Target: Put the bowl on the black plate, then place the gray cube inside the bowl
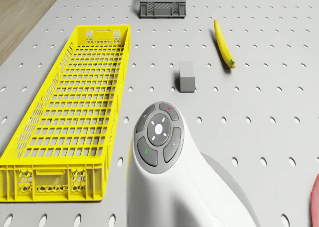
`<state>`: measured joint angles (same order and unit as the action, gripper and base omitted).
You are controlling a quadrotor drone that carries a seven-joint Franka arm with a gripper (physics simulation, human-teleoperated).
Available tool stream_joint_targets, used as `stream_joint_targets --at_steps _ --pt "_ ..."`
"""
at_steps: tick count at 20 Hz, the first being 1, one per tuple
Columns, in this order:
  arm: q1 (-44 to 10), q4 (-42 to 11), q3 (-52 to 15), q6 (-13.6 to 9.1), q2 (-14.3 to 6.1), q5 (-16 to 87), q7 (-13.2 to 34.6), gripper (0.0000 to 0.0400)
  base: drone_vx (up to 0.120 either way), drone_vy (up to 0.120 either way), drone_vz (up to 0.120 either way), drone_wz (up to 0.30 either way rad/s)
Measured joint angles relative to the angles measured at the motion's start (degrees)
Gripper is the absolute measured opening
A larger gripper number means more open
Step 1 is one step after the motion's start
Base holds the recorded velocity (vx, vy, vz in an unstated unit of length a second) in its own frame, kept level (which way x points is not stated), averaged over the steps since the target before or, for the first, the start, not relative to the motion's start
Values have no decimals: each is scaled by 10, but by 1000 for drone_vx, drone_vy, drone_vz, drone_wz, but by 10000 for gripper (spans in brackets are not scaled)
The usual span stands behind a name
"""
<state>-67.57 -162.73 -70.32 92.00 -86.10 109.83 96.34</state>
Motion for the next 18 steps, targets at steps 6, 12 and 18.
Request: stream_joint_targets --at_steps 6,12,18 --pt "1 -1 0 0 -1 0 0 100 0 87 0 0" --pt "32 -28 13 4 -11 11 -5 100 0 0 0 0" --pt "48 -37 50 16 -18 46 -9 100 0 0 0 0"
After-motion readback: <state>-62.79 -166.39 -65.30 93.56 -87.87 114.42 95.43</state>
